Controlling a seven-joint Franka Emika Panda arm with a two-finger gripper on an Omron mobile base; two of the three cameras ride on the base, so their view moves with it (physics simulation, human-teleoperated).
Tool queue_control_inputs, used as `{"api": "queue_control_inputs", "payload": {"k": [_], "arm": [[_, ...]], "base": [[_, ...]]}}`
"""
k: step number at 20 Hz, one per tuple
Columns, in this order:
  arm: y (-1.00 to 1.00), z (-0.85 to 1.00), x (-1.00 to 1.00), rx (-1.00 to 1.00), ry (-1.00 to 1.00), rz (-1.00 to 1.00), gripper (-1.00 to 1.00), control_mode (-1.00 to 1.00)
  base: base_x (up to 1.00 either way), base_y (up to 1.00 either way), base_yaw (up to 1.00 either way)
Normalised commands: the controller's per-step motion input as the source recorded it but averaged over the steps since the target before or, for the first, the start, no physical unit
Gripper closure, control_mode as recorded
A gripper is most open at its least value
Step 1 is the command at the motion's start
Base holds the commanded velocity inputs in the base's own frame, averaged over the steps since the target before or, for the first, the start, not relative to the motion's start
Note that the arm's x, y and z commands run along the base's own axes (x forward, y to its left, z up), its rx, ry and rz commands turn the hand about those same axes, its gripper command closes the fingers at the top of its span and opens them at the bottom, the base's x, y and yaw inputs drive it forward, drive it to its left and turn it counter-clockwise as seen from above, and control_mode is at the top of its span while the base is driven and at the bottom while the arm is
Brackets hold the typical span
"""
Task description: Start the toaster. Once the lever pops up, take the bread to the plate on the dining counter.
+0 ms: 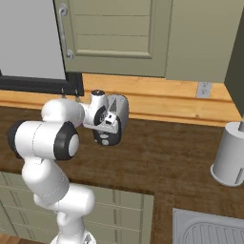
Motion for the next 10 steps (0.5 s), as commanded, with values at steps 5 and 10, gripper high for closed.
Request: {"api": "queue_control_inputs", "payload": {"k": [5,10], "arm": [[0.13,-0.75,0.00,0.00,0.00,0.00,1.00,-1.00],[0.04,-0.84,-0.01,0.00,0.00,0.00,1.00,-1.00]], "base": [[0.00,0.00,0.00],[0.00,0.00,0.00]]}}
